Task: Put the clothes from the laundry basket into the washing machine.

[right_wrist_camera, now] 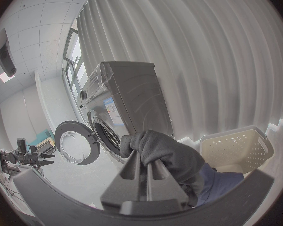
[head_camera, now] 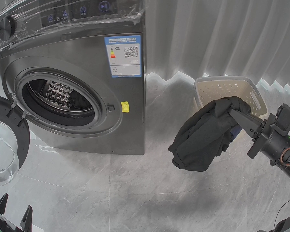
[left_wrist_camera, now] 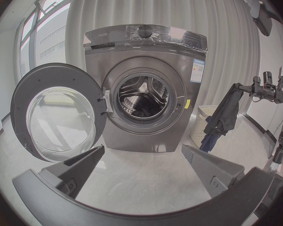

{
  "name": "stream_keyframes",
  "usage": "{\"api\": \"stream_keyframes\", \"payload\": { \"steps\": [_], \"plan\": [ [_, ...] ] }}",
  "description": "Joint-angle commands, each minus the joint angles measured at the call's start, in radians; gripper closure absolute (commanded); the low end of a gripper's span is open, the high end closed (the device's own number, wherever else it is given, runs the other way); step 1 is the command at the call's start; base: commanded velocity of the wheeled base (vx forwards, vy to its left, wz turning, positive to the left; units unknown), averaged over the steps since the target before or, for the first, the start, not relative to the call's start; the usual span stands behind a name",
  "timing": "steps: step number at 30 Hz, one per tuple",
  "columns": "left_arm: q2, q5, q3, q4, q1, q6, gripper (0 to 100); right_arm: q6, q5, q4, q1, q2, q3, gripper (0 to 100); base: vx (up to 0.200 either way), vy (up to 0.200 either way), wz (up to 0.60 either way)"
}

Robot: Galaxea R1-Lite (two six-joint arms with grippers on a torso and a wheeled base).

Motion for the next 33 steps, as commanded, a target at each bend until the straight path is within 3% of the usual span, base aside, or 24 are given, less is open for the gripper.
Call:
{"api": "stream_keyframes", "payload": {
  "steps": [1,4,10,16,33],
  "plan": [
    [-0.013,0.001,0.013,0.000,0.000,0.001,0,0.000,0.001,-0.002,0.000,0.002,0.000,100,0.000,0.000,0.00],
    [-0.013,0.002,0.013,-0.001,0.000,0.002,0,0.000,0.001,-0.002,0.000,0.002,0.000,100,0.000,0.000,0.00],
    [-0.013,0.002,0.013,-0.001,0.000,0.002,0,0.000,0.001,-0.002,0.000,0.002,0.000,100,-0.200,0.000,0.00],
    [-0.013,0.001,0.013,-0.001,0.000,0.001,0,0.001,0.001,-0.002,0.000,0.004,0.002,100,0.000,0.000,0.00],
    [-0.013,0.001,0.013,-0.001,0.000,-0.001,0,0.004,-0.002,-0.002,-0.004,0.007,0.003,100,0.000,0.200,0.00]
  ]
}}
